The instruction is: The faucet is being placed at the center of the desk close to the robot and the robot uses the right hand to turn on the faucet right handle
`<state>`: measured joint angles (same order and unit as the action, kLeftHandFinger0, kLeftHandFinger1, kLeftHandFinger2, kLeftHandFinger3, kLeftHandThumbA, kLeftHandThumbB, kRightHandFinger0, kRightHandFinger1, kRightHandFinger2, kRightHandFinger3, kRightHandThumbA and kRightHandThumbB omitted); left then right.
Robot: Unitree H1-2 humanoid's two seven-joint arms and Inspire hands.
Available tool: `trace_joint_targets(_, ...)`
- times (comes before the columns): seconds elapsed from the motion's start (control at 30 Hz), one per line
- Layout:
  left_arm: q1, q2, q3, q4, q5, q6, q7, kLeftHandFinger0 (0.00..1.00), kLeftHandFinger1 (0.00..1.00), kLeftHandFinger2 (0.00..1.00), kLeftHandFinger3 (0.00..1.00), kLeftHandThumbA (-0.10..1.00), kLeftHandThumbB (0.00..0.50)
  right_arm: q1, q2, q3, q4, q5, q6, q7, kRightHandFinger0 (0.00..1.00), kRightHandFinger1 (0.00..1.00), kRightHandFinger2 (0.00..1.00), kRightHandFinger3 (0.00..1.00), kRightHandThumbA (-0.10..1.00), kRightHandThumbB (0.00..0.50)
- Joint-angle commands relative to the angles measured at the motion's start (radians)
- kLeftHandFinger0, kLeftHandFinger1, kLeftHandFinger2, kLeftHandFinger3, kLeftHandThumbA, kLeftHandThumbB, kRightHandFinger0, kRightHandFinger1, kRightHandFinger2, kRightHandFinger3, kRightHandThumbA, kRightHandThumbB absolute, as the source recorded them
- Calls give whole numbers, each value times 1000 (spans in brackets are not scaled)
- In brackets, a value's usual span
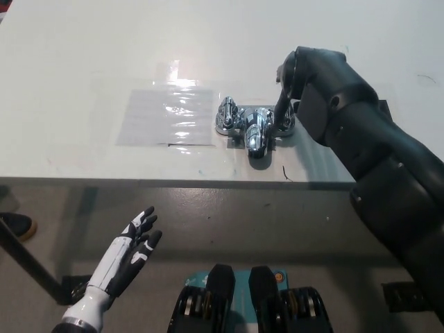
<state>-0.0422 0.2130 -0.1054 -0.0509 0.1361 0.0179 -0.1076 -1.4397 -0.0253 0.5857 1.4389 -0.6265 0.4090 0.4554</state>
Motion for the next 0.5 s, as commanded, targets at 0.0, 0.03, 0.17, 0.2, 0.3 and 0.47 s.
trace_joint_targets(0.0, -13, 14, -3, -39, 4, -11, -20, 1000, 1000, 1000, 1000, 893, 433, -59, -40, 10, 6, -2, -17, 18, 1000, 1000, 1000, 1000, 1000, 226)
trace_joint_targets(0.03, -14, 14, -3, -43, 6, -6, -19, 1000, 1000, 1000, 1000, 893, 438, -55, -44, 4, 4, 2, -11, -8, 1000, 1000, 1000, 1000, 1000, 240)
trace_joint_targets(0.17, -17, 14, -1, -50, 10, 0, -16, 1000, 1000, 1000, 1000, 901, 433, -40, -47, -2, 2, 2, 14, -77, 1000, 1000, 1000, 1000, 1000, 267)
trace_joint_targets(0.2, -17, 14, -1, -50, 11, 0, -16, 1000, 1000, 1000, 1000, 902, 432, -39, -48, -3, 3, 5, 14, -73, 1000, 1000, 1000, 1000, 1000, 259)
trace_joint_targets(0.3, -17, 14, 1, -47, 6, -7, -15, 1000, 1000, 1000, 1000, 896, 431, -33, -51, 4, 3, 1, 6, -51, 1000, 1000, 1000, 1000, 1000, 229)
trace_joint_targets(0.47, -20, 16, 0, -42, 9, -15, -15, 1000, 1000, 1000, 1000, 899, 420, -10, -56, 3, -1, 1, -9, -101, 1000, 1000, 1000, 1000, 1000, 232)
